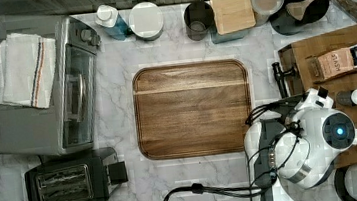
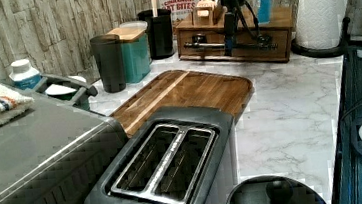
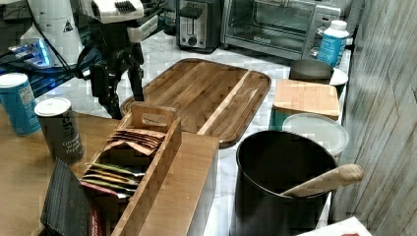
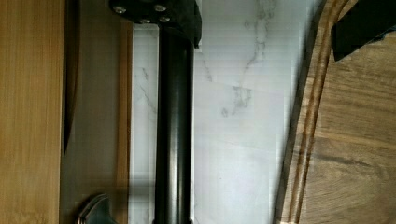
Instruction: Open the drawer.
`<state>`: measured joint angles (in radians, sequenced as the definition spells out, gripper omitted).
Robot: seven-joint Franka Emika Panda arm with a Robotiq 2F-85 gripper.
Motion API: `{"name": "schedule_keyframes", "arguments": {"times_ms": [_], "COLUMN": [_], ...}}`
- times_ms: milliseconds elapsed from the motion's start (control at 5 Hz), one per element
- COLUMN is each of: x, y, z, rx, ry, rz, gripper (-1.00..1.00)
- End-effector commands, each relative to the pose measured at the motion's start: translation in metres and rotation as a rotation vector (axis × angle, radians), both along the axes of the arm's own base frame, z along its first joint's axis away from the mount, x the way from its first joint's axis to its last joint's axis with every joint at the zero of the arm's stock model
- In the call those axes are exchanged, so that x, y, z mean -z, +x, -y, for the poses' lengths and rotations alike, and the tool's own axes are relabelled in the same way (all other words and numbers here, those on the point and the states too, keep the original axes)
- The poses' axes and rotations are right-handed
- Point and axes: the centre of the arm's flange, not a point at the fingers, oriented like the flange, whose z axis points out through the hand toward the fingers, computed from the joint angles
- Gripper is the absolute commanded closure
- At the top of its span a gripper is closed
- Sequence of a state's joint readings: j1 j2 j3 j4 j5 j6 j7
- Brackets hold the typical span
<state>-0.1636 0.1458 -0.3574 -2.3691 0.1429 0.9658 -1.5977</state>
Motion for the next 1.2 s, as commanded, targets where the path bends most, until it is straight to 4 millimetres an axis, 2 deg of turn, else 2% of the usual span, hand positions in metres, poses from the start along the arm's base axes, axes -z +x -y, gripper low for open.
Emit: {"name": "schedule_keyframes", "arguments": {"times_ms": [200, 400, 600, 800, 1200], "x": [-0.084, -0.083, -0.065, -0.049, -0.038], "y": [0.026, 0.032, 0.023, 0.015, 0.009], "z": [0.018, 0.02, 0.02, 0.005, -0.003], "rx": [-0.044, -0.028, -0.012, 0.064, 0.093], "ry": [-0.16, -0.15, -0.072, -0.049, -0.098], "rz": [0.19, 0.121, 0.143, 0.152, 0.169], "gripper": [-1.0, -1.0, -1.0, -1.0, -1.0]}}
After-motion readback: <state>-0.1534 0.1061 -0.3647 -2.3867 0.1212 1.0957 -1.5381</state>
